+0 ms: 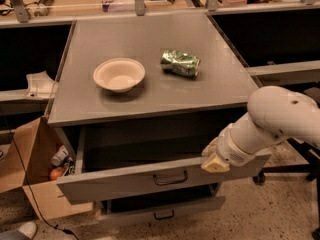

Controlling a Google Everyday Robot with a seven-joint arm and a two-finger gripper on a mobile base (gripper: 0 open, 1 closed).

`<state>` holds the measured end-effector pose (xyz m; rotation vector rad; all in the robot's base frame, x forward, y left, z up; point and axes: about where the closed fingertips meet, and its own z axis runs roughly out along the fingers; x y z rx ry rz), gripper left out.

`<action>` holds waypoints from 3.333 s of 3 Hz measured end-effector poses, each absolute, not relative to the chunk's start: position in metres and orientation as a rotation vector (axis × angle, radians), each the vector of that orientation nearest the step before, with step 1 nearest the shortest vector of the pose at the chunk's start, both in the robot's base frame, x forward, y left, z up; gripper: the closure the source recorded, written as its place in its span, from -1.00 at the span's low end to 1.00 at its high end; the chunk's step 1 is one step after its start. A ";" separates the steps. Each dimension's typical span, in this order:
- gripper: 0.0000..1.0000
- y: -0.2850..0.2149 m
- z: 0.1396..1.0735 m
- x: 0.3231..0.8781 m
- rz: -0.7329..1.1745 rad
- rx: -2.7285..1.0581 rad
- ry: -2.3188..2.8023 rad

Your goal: Open top drawer

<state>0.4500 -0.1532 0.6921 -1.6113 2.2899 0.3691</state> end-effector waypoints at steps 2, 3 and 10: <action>1.00 -0.160 0.701 0.433 0.371 -1.578 2.299; 1.00 -0.160 0.701 0.432 0.371 -1.578 2.299; -1.00 -0.182 0.728 0.379 0.371 -1.483 2.324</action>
Offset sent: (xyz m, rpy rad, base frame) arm -0.1042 -0.0422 0.0514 0.0556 -0.0176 -0.1352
